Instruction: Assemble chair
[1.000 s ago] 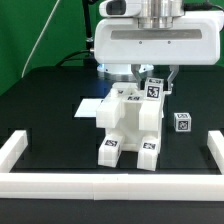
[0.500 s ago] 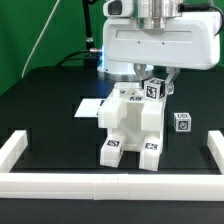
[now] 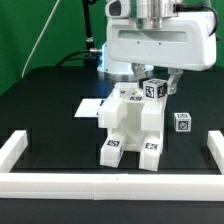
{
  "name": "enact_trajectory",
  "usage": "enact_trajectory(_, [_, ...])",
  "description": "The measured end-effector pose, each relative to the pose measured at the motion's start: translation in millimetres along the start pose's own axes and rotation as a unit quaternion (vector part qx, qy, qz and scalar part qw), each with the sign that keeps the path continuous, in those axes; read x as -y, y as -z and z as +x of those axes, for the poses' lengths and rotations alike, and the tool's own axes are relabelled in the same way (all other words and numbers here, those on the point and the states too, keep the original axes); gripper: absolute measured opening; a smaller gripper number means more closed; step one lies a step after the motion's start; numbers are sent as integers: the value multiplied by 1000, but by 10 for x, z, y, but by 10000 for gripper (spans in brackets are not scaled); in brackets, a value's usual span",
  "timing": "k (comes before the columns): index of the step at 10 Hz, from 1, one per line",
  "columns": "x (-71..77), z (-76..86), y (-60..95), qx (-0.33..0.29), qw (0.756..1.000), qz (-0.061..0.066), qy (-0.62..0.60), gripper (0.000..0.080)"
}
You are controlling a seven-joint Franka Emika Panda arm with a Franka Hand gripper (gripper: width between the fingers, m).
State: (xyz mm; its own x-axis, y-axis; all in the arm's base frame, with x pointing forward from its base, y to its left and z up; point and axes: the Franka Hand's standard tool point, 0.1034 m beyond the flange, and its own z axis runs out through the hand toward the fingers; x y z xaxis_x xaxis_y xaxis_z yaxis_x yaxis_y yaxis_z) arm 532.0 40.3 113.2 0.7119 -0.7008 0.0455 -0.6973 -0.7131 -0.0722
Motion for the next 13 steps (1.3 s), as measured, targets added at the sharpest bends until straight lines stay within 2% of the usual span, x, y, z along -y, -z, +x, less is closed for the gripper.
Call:
enact_trajectory(1, [51, -62, 9, 4, 997, -15, 80, 601])
enact_trajectory(2, [64, -64, 16, 7, 984, -17, 176, 601])
enact_trajectory(3, [59, -95, 3, 10, 967, -18, 255, 640])
enact_trajectory(4, [46, -141, -10, 13, 951, -21, 307, 647])
enact_trajectory(8, [7, -119, -17, 15, 908, -21, 417, 649])
enact_trajectory(9, [-12, -96, -12, 17, 888, -21, 459, 649])
enact_trajectory(10, [-55, -19, 10, 22, 856, -19, 516, 649])
enact_trajectory(11, [-83, 40, 21, 20, 848, -19, 530, 649])
enact_trajectory(12, [-85, 31, 14, 21, 842, -21, 538, 649])
enact_trajectory(13, [-84, 27, 11, 21, 852, -22, 522, 649])
